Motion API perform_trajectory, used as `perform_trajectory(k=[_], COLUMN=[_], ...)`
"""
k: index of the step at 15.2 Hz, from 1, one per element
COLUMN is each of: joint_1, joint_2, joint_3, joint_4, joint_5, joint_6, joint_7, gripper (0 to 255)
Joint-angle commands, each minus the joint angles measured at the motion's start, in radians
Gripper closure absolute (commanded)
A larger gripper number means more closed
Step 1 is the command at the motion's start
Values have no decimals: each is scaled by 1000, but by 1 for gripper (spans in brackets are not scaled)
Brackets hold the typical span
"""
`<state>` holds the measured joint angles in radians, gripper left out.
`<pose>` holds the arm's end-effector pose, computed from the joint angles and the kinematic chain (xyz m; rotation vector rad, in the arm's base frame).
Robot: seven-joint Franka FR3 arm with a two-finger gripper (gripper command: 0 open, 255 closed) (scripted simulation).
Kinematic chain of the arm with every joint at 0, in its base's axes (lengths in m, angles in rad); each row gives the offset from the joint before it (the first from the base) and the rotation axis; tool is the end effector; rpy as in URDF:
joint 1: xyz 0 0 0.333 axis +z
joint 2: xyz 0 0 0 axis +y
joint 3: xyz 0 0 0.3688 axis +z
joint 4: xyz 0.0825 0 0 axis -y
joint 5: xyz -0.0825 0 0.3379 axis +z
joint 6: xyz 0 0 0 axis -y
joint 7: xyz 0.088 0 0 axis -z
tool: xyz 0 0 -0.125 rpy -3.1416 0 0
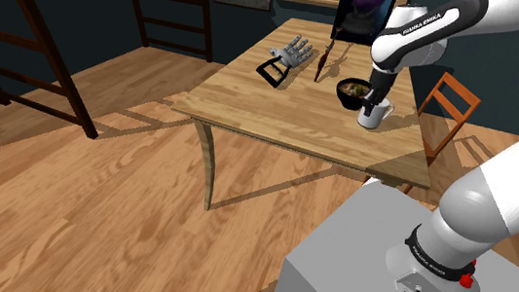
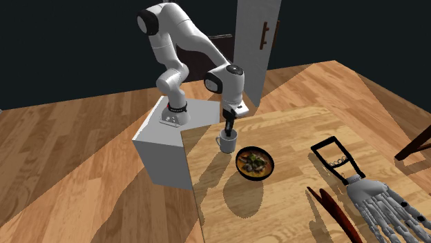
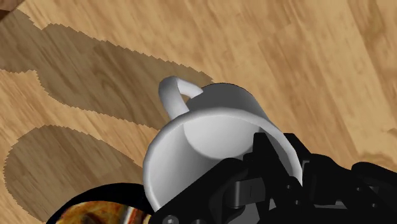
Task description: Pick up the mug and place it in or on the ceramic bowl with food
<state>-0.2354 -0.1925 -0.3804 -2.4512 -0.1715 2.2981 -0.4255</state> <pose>0.3356 -0.2502 0.4326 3.0739 -0.1116 -0.0047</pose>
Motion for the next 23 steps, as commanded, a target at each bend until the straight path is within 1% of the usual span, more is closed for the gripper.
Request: perform_trajectory(k=[1,12,23], joint_1=[-1,-1,2], joint_2=[-18,-93,-136], joint_3=[3,21,38], joint_4=[13,101,213], joint_5=[-4,-11,-9], joint_6=[-31,-192,-346], joint_7=[2,6,3], gripper=[255,255,255])
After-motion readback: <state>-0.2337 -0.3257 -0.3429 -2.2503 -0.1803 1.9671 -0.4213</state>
